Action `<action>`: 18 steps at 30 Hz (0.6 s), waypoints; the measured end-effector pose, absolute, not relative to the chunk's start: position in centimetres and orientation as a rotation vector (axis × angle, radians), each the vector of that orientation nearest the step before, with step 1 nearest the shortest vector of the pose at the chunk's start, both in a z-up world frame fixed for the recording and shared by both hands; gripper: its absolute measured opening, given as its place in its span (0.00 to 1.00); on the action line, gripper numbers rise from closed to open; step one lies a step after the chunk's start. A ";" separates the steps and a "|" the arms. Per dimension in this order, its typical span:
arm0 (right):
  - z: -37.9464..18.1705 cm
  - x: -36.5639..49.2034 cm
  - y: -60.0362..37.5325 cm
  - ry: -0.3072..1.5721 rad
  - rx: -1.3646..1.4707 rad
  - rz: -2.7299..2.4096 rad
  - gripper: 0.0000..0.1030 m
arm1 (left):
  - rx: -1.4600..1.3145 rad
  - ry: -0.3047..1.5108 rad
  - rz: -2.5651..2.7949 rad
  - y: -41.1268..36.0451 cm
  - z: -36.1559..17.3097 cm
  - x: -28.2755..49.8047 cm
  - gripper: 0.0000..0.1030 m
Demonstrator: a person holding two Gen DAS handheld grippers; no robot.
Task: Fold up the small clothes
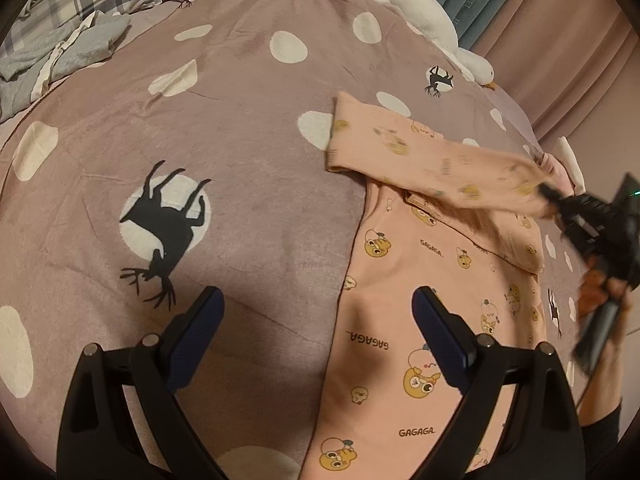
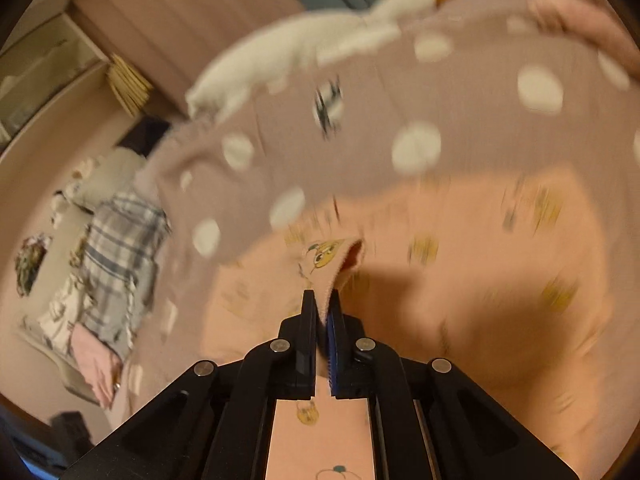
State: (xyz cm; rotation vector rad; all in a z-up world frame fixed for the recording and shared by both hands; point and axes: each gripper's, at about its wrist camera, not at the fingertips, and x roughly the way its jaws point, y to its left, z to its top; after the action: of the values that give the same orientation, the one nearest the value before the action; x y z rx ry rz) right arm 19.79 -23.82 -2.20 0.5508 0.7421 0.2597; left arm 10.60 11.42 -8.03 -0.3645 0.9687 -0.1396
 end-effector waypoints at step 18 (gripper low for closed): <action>-8.0 19.7 -31.8 0.915 0.591 0.071 0.06 | -0.270 0.999 -0.190 7.5 -7.6 12.7 0.92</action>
State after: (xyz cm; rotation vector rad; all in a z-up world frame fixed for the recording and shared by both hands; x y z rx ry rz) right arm 19.74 -31.82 -8.02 0.5908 0.9148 0.0707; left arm 12.71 7.53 -7.57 -0.2697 0.9994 -0.1897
